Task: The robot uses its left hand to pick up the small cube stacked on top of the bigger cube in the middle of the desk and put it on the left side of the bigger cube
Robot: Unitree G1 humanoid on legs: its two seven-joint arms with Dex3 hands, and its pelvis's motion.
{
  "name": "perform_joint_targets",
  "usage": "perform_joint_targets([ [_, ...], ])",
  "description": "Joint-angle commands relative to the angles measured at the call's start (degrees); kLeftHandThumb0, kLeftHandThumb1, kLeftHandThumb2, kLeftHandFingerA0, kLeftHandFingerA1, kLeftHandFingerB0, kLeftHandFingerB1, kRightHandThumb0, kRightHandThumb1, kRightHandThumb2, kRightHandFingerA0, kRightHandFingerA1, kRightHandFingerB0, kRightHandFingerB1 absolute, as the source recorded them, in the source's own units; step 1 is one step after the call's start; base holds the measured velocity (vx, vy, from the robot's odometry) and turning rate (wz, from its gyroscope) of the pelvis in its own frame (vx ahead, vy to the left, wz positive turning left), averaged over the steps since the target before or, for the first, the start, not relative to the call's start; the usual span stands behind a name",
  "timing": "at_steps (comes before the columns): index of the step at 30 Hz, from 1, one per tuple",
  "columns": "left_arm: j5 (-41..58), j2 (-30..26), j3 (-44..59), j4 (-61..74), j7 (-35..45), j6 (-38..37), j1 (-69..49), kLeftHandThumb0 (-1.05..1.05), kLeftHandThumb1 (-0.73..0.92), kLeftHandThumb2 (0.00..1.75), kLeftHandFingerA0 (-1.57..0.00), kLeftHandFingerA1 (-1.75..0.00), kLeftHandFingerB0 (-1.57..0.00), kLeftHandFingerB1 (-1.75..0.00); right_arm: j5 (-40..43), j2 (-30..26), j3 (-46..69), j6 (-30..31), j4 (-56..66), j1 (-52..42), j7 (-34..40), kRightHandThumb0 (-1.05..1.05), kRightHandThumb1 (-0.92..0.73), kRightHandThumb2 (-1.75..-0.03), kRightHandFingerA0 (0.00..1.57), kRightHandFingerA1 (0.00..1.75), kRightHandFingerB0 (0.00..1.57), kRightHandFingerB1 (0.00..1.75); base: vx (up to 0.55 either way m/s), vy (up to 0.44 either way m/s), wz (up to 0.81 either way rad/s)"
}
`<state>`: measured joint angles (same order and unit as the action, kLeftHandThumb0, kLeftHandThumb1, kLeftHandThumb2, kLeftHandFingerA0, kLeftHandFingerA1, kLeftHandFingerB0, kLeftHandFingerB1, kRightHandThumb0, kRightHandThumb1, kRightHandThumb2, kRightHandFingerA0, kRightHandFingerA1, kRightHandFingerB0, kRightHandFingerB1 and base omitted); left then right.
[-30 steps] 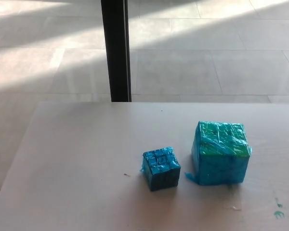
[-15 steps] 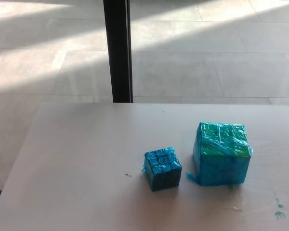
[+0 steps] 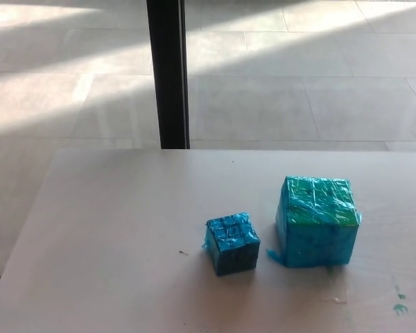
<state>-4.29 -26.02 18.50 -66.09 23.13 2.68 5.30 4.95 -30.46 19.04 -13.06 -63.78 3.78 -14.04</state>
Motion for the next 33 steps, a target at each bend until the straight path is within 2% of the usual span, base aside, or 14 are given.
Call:
perform_joint_targets([
  [1, 5.25, -0.29, 2.88, -0.01, -1.88, -1.08, -0.36, -0.82, 0.67, 1.08, -0.11, -0.55, 0.0, -0.39, -0.15, -1.51, -0.43, -0.41, -0.3, -0.88, -0.4, -0.53, -0.75, -0.63, 0.53, 0.82, 0.55, 0.45, 0.0, 0.0, 0.0],
  [4, 7.28, 0.43, 4.75, 0.95, -0.43, -2.13, -1.05, -0.81, 0.9, 0.67, -0.04, -0.43, -0.09, -0.28, 0.3, -1.44, -0.37, 1.04, -0.76, -0.45, -0.4, -0.56, -0.72, -0.62, 0.56, 0.89, 0.54, 0.47, 0.0, 0.0, 0.0],
  [5, 7.7, 0.63, 5.12, 1.21, -0.15, -2.58, -1.26, -0.88, 0.74, 1.12, 0.0, -0.27, -0.09, -0.3, 0.36, -1.45, -0.36, 1.41, -0.73, -0.4, -0.42, -0.56, -0.72, -0.61, 0.56, 0.86, 0.52, 0.47, 0.0, 0.0, 0.0],
  [7, 8.5, 0.77, 5.84, 1.44, 0.29, -2.32, -1.68, -0.8, 0.9, 0.67, -0.01, -0.4, -0.08, -0.29, 0.27, -1.34, -0.46, 1.89, -0.63, -0.85, -0.27, -0.55, -0.73, -0.62, 0.57, 0.88, 0.52, 0.47, 0.0, 0.0, 0.0],
  [8, 8.55, 0.81, 5.78, 1.71, 0.73, -2.89, -2.02, -0.81, 0.72, 1.12, -0.02, -0.3, 0.0, -0.25, -0.18, -1.46, -0.83, 1.27, -0.5, -1.17, -0.18, -0.57, -0.73, -0.62, 0.56, 0.84, 0.51, 0.46, 0.0, 0.0, 0.0],
  [15, 9.74, 0.63, 5.54, 1.83, 0.05, -0.88, -1.95, -0.81, 0.69, 1.05, -0.08, -0.55, -0.05, -0.4, -0.43, -1.73, -1.55, 2.33, -0.49, -1.55, -1.52, -0.57, -0.75, -0.62, 0.52, 0.79, 0.46, 0.45, 0.0, 0.0, 0.0],
  [16, 10.08, 0.76, 5.7, 1.73, -0.12, -2.21, -2.3, -0.81, 0.88, 0.67, -0.04, -0.48, -0.06, -0.3, -0.97, -2.1, -2.29, 2.88, -0.66, -1.75, -2.14, -0.59, -0.61, -0.99, 0.49, 0.72, 0.36, 0.55, 0.0, 0.0, 0.0],
  [20, 11.18, 0.83, 6.07, 2.16, -0.33, -1.17, -2.74, -0.39, 0.48, 1.08, -0.01, -0.52, 0.0, -0.51, -1.04, -2.4, -3.42, 4.08, 0.58, -2.91, -2.76, -0.6, -0.6, -0.98, 0.49, 0.72, 0.36, 0.56, 0.0, 0.0, 0.0],
  [22, 11.86, 0.8, 6.4, 2.04, -0.36, -0.87, -2.8, -0.8, 0.87, 0.66, -0.1, -0.48, -0.08, -0.3, -1.07, -2.37, -3.73, 3.94, 0.67, -3.18, -2.85, -0.6, -0.6, -0.98, 0.49, 0.71, 0.36, 0.56, 0.0, 0.0, 0.0],
  [23, 11.92, 0.81, 6.34, 2.06, -0.4, -0.94, -2.88, -0.8, 0.67, 1.07, -0.1, -0.55, 0.0, -0.41, -0.98, -2.33, -3.75, 4.05, 0.7, -3.22, -2.78, -0.61, -0.6, -0.98, 0.49, 0.72, 0.35, 0.55, 0.0, 0.0, 0.0],
  [24, 11.99, 0.79, 6.19, 1.72, 0.0, -1.72, -3.2, -0.79, 0.88, 0.67, -0.02, -0.38, -0.09, -0.27, -0.87, -2.35, -3.83, 4.34, 1.12, -3.58, -2.92, -0.63, -0.6, -0.98, 0.48, 0.71, 0.33, 0.55, 0.0, 0.0, 0.0],
  [29, 12.61, 0.91, 6.28, 1.6, 0.34, -2.56, -4.23, -0.83, 0.7, 1.08, -0.02, -0.29, -0.01, -0.25, -0.61, -2.21, -4.07, 6.63, 3.31, -4.86, -3.06, -0.58, -0.76, -0.62, 0.47, 0.66, 0.37, 0.42, 0.0, 0.0, 0.0],
  [31, 12.18, 0.79, 5.66, 1.82, -0.05, -2.51, -4.41, -0.81, 0.88, 0.65, -0.02, -0.42, -0.06, -0.29, -1.25, -2.21, -4.68, 7.85, 3.88, -5.04, -2.15, -0.56, -0.75, -0.62, 0.48, 0.64, 0.38, 0.42, 0.0, 0.0, 0.0],
  [33, 12.79, 0.77, 6.05, 1.6, 0.4, -1.59, -4.7, -0.86, 0.7, 1.05, -0.1, -0.55, -0.05, -0.35, -0.89, -2.05, -4.42, 8.21, 2.88, -5.15, -2.23, -0.53, -0.74, -0.62, 0.46, 0.65, 0.39, 0.43, 0.0, 0.0, 0.0],
])
